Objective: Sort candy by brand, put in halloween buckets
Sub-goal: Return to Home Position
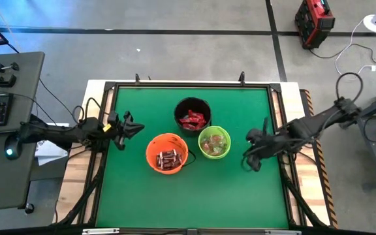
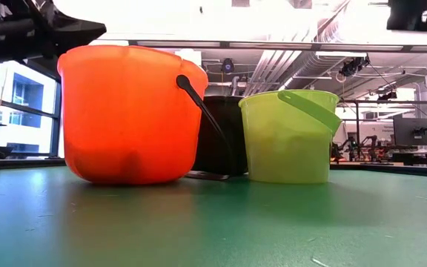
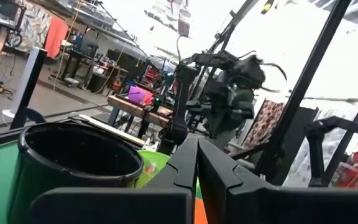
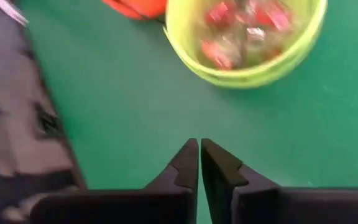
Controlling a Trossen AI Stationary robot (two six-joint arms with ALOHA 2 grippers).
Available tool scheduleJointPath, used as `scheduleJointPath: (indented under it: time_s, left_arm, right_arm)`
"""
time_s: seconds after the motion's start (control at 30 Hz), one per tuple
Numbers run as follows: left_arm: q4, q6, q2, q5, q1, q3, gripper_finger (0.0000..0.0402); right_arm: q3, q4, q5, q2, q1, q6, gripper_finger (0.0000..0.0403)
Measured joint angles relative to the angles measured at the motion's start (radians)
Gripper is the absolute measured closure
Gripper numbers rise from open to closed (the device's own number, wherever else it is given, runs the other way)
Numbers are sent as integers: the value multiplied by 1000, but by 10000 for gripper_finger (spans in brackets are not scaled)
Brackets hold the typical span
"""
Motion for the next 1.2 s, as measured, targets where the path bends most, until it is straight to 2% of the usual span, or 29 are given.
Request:
scheduleJointPath:
  time_s: [0.1, 0.2, 0.37, 0.5, 0.63, 0.93, 1.03, 1.2]
  left_arm:
    - [-5, 31, 0, 0, 0, 0, 399]
    - [-8, 45, 0, 1, 0, 0, 399]
    - [-8, 45, 0, 1, 0, 0, 398]
    - [-8, 45, 0, 1, 0, 0, 398]
    - [-8, 45, 0, 1, 0, 0, 398]
    - [-8, 45, 0, 2, 0, 0, 398]
    - [-8, 45, 0, 2, 0, 0, 398]
    - [-8, 45, 0, 2, 0, 0, 398]
  right_arm:
    - [-197, 232, 0, -163, -42, -28, 385]
    - [-376, 459, -13, -298, -140, -154, 387]
    - [-613, 711, -167, -467, -381, -385, 397]
    - [-747, 843, -315, -572, -508, -501, 402]
    - [-854, 971, -364, -652, -527, -558, 402]
    - [-1038, 1191, -359, -768, -523, -622, 403]
    - [-1086, 1221, -353, -785, -523, -698, 403]
    - [-1086, 1159, -332, -789, -527, -826, 403]
